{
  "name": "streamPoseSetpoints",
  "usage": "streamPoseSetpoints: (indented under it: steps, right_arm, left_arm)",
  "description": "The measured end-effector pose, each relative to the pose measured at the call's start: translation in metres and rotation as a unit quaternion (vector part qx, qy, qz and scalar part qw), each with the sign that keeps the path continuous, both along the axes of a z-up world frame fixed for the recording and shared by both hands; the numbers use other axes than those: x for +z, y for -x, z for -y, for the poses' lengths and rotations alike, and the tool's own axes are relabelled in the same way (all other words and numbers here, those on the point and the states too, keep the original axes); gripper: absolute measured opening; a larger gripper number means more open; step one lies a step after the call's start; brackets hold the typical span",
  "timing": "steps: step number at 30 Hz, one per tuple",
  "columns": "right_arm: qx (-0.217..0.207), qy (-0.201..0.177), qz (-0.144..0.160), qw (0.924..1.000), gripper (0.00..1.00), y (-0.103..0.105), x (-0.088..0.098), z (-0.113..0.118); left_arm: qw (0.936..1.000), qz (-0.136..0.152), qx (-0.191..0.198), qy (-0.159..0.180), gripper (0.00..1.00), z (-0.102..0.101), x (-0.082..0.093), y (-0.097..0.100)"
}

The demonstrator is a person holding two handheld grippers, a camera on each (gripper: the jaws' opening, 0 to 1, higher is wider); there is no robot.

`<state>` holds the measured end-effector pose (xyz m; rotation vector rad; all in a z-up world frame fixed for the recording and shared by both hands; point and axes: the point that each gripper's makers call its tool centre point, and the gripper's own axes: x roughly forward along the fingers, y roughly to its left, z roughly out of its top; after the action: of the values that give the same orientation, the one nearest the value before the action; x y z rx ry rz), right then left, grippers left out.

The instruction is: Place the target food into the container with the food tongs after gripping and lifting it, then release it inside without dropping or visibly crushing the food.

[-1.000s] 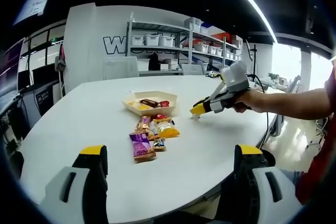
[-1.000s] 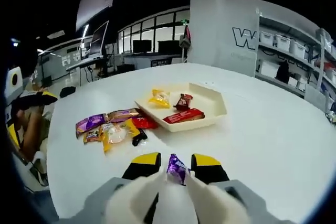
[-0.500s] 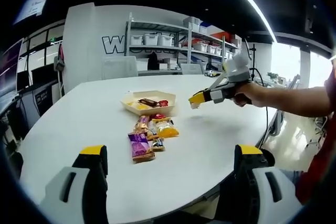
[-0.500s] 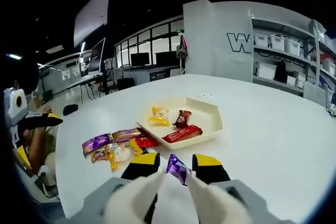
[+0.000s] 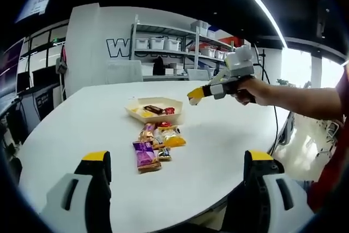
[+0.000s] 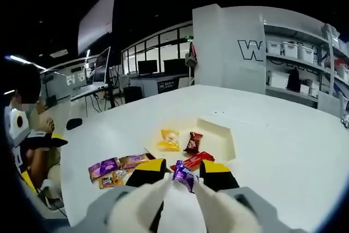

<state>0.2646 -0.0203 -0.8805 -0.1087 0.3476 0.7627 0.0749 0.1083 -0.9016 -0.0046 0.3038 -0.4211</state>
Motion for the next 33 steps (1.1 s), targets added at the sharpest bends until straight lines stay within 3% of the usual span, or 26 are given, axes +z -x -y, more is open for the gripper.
streamPoseSetpoints:
  steps: [11, 17, 19, 20, 23, 25, 33]
  right_arm:
    - [0.007, -0.006, 0.012, 0.9999, 0.19, -0.022, 0.026, -0.022]
    - [0.005, -0.004, 0.033, 0.9994, 0.19, -0.042, 0.053, -0.029]
    - [-0.003, -0.03, 0.022, 0.9993, 0.2, -0.048, 0.061, -0.031]
    - [-0.008, -0.044, 0.01, 0.9989, 0.2, -0.05, 0.062, -0.031]
    - [-0.011, -0.033, 0.017, 0.9992, 0.2, -0.054, 0.062, -0.03]
    - [-0.014, -0.048, 0.009, 0.9987, 0.2, -0.055, 0.065, -0.031]
    - [-0.01, -0.051, 0.011, 0.9986, 0.21, -0.052, 0.067, -0.035]
  left_arm:
    - [1.0, -0.004, 0.007, -0.004, 0.99, -0.009, -0.001, 0.001]
    - [0.9999, -0.01, 0.009, -0.001, 0.99, -0.011, -0.005, 0.003]
    - [0.9999, -0.013, 0.01, -0.004, 0.99, -0.012, -0.008, 0.003]
    - [0.9998, -0.014, 0.011, -0.004, 0.99, -0.013, -0.009, 0.004]
    - [0.9998, -0.014, 0.012, -0.002, 0.99, -0.014, -0.008, 0.003]
    - [0.9998, -0.012, 0.013, -0.001, 0.99, -0.014, -0.006, 0.003]
    - [0.9998, -0.012, 0.013, -0.004, 0.99, -0.015, -0.003, 0.003]
